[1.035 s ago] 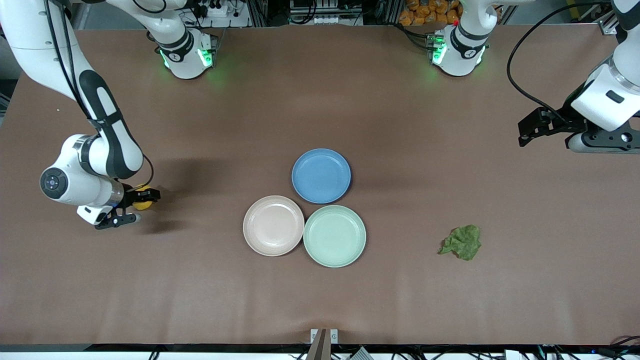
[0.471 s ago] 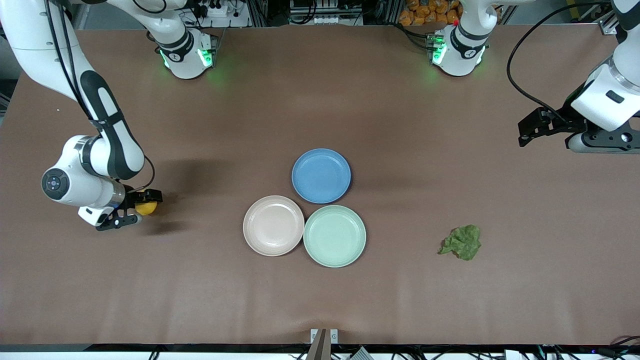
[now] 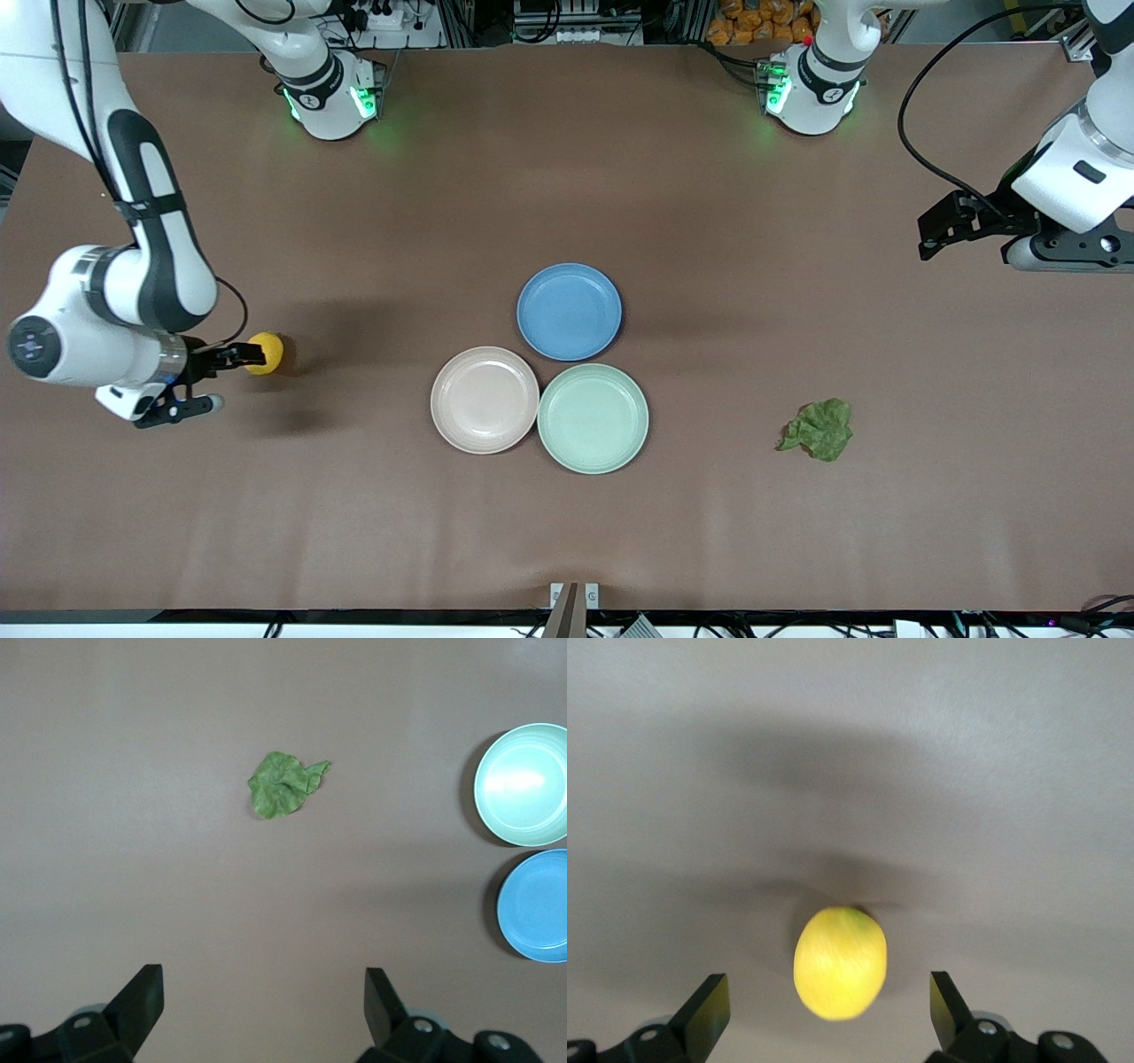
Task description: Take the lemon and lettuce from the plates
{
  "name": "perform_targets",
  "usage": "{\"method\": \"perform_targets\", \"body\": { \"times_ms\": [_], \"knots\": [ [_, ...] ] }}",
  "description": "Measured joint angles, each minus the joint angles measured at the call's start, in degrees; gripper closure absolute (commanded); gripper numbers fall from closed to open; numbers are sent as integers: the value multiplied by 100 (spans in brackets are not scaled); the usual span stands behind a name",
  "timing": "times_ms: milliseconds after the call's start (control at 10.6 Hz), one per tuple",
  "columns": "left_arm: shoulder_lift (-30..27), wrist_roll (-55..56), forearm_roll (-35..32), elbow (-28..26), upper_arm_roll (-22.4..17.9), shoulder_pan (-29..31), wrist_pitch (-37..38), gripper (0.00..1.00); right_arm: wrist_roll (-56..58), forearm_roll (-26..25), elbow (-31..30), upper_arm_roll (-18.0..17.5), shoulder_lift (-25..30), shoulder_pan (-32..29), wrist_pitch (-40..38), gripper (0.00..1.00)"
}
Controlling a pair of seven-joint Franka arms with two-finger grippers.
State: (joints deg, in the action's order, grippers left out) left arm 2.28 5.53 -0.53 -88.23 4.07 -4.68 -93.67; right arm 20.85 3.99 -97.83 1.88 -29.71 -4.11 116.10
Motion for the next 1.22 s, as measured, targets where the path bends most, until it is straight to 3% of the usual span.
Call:
{"method": "perform_targets", "body": {
  "times_ms": [659, 941, 1224],
  "knots": [
    [1, 0, 0, 0, 1, 0, -29, 0, -288, -46, 1497, 123, 92, 36, -1794, 0],
    [2, 0, 0, 0, 1, 0, -48, 0, -940, -46, 1707, 152, 199, 92, -2039, 0],
    [2, 0, 0, 2, 1, -1, -64, 0, -1536, -46, 1694, 154, 711, 105, -2293, 0]
  ]
}}
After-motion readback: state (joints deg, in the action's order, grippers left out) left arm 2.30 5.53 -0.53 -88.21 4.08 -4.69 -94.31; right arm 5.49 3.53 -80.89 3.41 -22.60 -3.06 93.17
